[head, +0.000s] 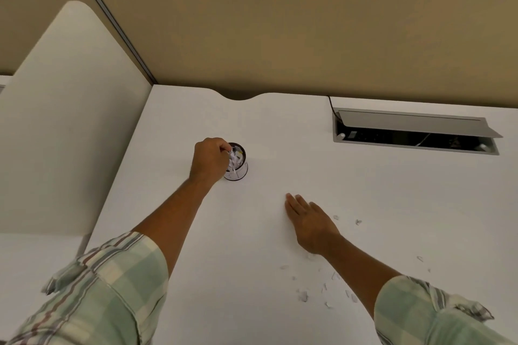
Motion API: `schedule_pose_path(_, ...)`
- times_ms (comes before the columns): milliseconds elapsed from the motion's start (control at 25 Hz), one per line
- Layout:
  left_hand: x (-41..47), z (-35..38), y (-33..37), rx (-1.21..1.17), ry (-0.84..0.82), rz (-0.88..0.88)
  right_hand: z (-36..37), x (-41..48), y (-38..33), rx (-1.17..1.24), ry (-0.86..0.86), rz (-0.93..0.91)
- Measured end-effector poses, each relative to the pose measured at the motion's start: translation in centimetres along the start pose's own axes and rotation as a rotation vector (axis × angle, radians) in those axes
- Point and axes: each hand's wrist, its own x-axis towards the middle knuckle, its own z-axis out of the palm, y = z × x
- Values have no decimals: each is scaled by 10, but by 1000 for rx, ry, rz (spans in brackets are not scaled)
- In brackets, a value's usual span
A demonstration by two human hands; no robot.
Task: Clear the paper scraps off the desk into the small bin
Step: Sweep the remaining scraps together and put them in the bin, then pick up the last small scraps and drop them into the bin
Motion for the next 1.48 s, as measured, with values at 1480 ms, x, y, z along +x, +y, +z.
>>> schedule_pose_path(1480,-294,184,49,3,-398,-195,67,-184,80,363,231,390)
